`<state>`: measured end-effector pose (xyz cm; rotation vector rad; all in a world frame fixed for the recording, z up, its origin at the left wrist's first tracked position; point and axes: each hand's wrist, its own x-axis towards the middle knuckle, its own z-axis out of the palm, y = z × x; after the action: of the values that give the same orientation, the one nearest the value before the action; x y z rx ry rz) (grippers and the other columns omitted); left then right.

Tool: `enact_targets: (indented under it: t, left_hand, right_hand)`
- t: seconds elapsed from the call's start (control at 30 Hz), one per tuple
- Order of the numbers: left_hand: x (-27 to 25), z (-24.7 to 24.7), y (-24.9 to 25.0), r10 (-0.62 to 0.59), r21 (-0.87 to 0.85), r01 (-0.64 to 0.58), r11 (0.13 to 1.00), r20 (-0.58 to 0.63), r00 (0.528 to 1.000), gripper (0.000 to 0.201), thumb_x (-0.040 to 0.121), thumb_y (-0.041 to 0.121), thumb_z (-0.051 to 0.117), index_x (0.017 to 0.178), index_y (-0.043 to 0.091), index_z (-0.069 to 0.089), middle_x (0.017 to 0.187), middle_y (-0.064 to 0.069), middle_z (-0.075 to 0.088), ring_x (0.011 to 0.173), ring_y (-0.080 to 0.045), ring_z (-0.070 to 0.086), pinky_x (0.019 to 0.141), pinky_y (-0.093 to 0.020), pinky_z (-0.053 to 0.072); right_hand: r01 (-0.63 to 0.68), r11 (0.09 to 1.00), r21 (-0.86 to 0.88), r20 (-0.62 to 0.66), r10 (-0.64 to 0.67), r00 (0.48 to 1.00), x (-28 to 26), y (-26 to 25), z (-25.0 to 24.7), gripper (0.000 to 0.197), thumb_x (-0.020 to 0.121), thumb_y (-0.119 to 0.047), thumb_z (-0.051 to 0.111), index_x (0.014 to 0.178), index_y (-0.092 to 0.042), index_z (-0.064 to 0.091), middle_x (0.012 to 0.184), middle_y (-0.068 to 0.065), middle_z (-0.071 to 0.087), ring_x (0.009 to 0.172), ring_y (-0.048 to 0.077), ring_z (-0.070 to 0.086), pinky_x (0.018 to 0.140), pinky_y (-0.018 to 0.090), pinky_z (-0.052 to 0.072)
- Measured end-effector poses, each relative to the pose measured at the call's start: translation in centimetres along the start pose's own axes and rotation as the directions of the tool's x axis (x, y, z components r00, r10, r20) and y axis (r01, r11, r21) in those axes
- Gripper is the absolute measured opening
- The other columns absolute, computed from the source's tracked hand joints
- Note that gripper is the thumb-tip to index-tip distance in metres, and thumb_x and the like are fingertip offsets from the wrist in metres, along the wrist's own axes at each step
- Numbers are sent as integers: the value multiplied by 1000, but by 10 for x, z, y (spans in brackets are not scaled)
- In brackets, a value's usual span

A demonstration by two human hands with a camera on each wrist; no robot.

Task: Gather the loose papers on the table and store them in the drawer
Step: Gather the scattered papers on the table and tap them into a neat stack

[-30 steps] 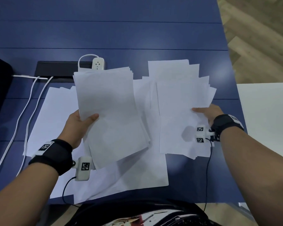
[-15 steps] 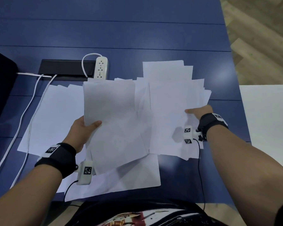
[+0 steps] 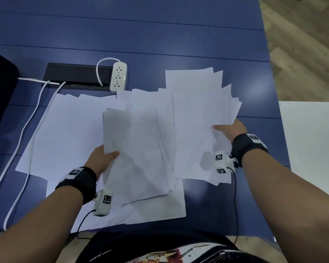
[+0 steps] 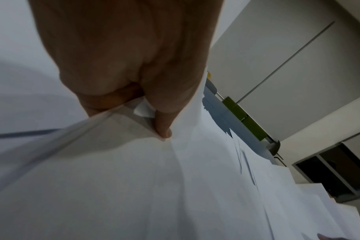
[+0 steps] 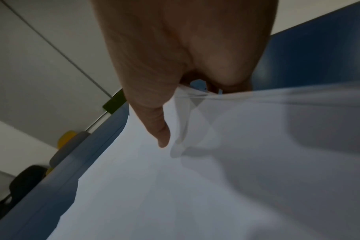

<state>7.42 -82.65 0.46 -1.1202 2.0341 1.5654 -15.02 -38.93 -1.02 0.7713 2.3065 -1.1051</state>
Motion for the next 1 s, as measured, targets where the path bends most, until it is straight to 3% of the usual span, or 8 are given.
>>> enact_targets:
  t: [0.2, 0.33, 0.4, 0.5, 0.57, 0.6, 0.7, 1.0]
  left_hand:
    - [7, -2, -1, -23, -14, 24, 1000, 34, 999, 35, 101, 18, 73, 135, 10, 66, 124, -14, 74, 111, -39, 71, 100, -52, 57]
    - [7, -3, -2, -45, -40, 47, 998, 47, 998, 38, 101, 16, 73, 137, 8, 65, 125, -16, 74, 113, -40, 71, 102, -53, 56]
    - [7, -2, -2, -45, -42, 47, 998, 50, 998, 37, 101, 17, 73, 136, 9, 65, 124, -15, 74, 112, -39, 71, 100, -51, 56]
    - [5, 1, 0, -38, -38, 41, 998, 55, 998, 34, 101, 17, 72, 134, 10, 66, 122, -14, 74, 110, -38, 71, 96, -48, 56]
    - [4, 3, 1, -34, -34, 36, 999, 57, 998, 33, 101, 17, 72, 133, 11, 66, 122, -14, 74, 110, -37, 71, 99, -50, 56]
    - [3, 4, 2, -33, -34, 35, 999, 60, 998, 32, 101, 17, 72, 132, 11, 66, 122, -14, 74, 110, -38, 71, 101, -52, 56]
    - [1, 8, 5, -36, -42, 40, 998, 79, 996, 35, 101, 18, 73, 135, 11, 66, 124, -13, 74, 112, -37, 71, 104, -54, 55]
    - [-19, 0, 8, 13, -158, -1, 987, 77, 997, 35, 99, 18, 75, 133, 14, 70, 121, -9, 79, 110, -33, 75, 97, -48, 59]
  right_hand:
    - [-35, 997, 72, 78, 29, 997, -12, -10, 1, 123, 29, -58, 102, 134, -10, 58, 123, 5, 71, 108, 30, 71, 92, 46, 61]
    - [-129, 991, 29, 205, 121, 971, -31, -23, -12, 84, 59, -50, 100, 124, -11, 63, 116, 4, 67, 99, 30, 66, 79, 37, 55]
    - [-154, 988, -21, 274, 154, 949, -32, -24, -15, 88, 53, -56, 100, 122, -11, 67, 97, 1, 64, 67, 24, 60, 53, 27, 46]
    - [-149, 988, -31, 280, 151, 948, -35, -24, -12, 58, 73, -41, 94, 113, -9, 66, 76, 0, 50, 39, 16, 40, 35, 17, 30]
    - [-149, 989, 0, 309, 142, 941, -41, -25, -10, 48, 76, -31, 94, 105, -6, 66, 82, 8, 63, 48, 19, 61, 45, 22, 49]
    - [-140, 990, 23, 291, 127, 948, -40, -22, -9, 51, 73, -27, 96, 109, -4, 68, 97, 13, 73, 69, 24, 73, 62, 32, 60]
    - [-55, 992, 109, 223, 29, 974, -38, -11, -10, 56, 76, -15, 93, 125, -3, 69, 123, 13, 74, 116, 37, 70, 105, 53, 54]
    - [43, 929, 368, 174, -114, 978, -67, 5, -81, 41, 85, 1, 83, 121, -14, 72, 122, 9, 77, 113, 31, 73, 110, 55, 51]
